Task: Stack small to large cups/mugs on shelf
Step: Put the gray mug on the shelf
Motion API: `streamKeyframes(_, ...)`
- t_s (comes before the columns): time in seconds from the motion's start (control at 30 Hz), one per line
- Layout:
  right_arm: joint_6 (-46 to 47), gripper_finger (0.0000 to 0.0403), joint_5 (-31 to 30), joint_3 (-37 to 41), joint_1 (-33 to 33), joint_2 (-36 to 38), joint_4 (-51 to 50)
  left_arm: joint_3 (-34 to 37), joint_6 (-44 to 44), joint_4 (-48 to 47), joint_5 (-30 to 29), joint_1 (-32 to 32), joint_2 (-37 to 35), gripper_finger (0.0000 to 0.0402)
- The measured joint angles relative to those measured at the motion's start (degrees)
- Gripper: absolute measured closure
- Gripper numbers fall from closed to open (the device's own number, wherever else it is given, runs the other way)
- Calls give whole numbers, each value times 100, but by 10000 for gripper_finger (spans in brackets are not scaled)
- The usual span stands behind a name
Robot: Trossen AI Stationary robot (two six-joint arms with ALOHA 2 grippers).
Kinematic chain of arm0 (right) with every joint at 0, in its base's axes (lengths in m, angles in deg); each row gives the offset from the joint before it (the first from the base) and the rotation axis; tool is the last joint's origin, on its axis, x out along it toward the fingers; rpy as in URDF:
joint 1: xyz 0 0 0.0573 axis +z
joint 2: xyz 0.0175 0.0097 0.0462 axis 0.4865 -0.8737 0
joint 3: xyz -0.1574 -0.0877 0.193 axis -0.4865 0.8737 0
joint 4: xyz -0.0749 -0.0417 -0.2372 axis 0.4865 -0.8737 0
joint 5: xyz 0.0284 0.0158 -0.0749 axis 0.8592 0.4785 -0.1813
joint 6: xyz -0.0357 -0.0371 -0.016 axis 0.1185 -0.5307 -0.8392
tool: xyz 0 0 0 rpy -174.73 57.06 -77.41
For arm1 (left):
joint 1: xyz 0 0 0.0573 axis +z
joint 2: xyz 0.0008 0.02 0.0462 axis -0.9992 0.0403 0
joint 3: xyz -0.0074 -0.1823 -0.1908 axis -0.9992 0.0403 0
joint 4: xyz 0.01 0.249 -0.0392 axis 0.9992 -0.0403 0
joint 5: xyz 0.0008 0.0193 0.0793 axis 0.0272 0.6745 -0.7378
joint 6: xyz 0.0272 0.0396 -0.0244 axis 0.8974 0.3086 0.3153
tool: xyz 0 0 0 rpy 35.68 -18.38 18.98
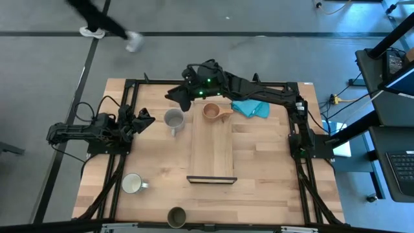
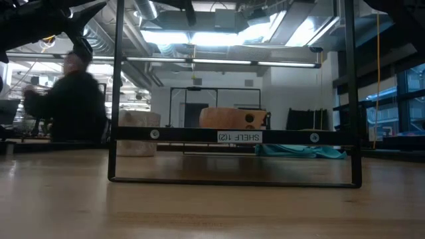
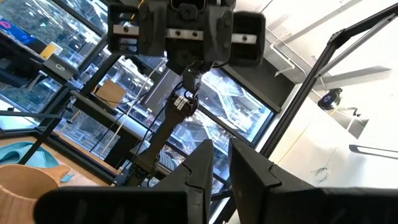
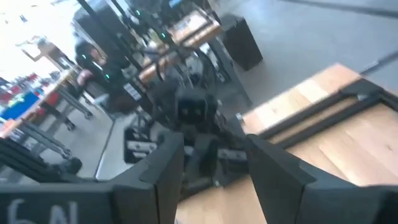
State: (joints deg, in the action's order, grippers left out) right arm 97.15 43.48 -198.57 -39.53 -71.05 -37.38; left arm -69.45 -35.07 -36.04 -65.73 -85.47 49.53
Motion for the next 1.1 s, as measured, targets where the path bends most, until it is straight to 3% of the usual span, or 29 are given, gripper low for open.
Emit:
streamKeyframes(0.47, 226, 228, 298, 0, 132, 0, -21, 0, 0, 0, 2, 1, 1, 357)
streamKeyframes(1.1, 222, 228, -679, 0, 629, 2, 440, -1, 0, 0, 0, 2, 1, 357)
